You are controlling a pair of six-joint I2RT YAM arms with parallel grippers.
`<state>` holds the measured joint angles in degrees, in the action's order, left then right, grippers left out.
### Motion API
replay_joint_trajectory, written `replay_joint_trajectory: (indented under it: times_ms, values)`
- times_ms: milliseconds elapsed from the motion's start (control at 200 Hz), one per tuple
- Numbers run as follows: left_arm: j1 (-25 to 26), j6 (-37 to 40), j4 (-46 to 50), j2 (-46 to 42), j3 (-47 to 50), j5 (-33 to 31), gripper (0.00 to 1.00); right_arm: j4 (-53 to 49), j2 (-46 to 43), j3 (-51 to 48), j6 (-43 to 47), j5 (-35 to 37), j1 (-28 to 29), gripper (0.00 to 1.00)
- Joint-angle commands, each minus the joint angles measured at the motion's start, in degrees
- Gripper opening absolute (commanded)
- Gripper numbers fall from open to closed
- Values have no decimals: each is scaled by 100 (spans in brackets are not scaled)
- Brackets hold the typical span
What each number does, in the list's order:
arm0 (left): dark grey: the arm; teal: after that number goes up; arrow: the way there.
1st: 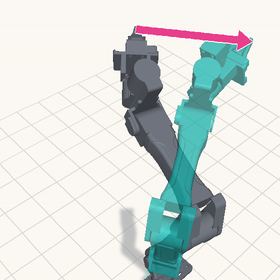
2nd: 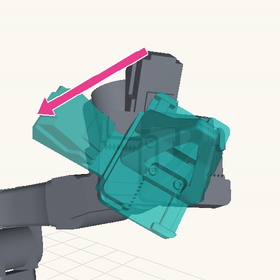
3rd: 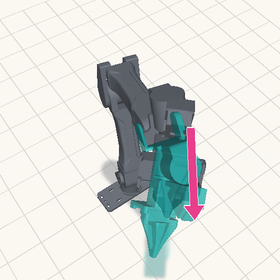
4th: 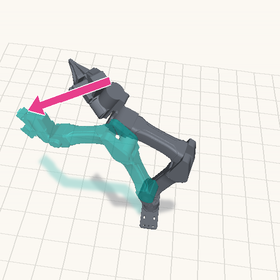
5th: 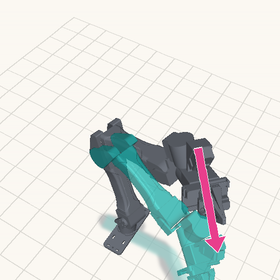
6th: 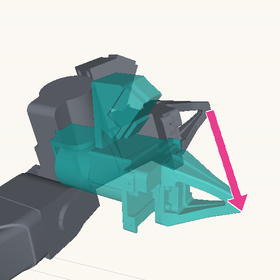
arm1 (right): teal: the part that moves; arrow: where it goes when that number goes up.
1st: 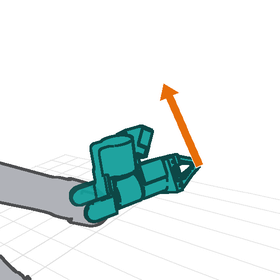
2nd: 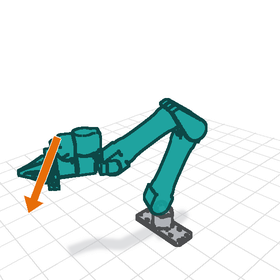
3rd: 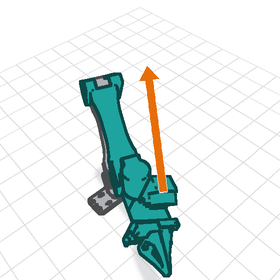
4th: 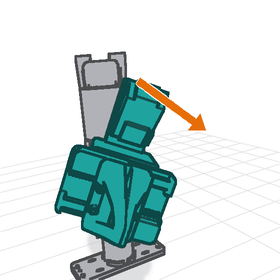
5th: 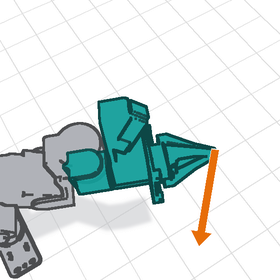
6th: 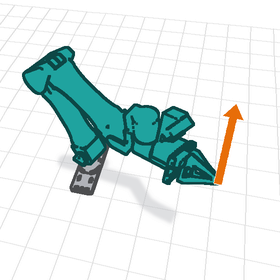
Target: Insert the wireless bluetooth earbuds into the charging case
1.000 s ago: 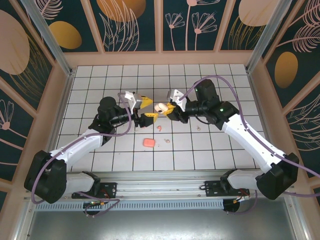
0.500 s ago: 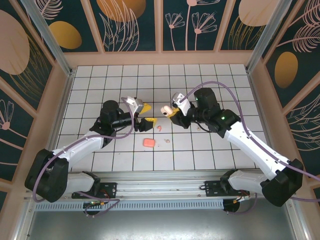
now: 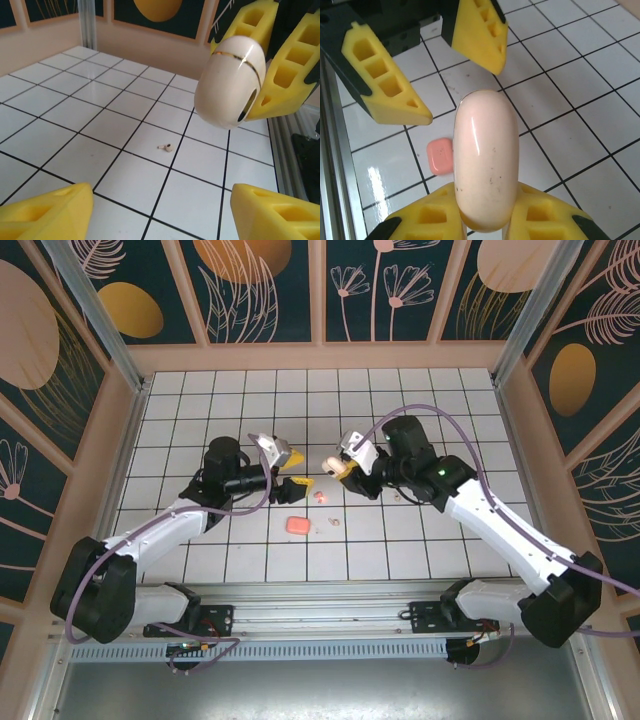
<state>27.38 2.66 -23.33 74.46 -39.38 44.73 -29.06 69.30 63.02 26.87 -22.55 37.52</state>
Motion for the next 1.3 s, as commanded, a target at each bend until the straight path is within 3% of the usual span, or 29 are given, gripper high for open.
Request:
replay_joint_trajectory:
  times_ms: [0,721,926,1296]
  values:
    - [-16,435,539,95,-231,156,71,-377,135,291,575,-50,54,13]
    - [-14,1850,933,-370,-131,3,71,-1006,826,974,2142,75,210,13]
    - [-19,2501,1295,-675,-75,188,69,-1005,925,1060,2327,75,390,13]
    - [-13,2714,1369,-758,-65,699,61,-888,1207,1318,2546,-13,678,13]
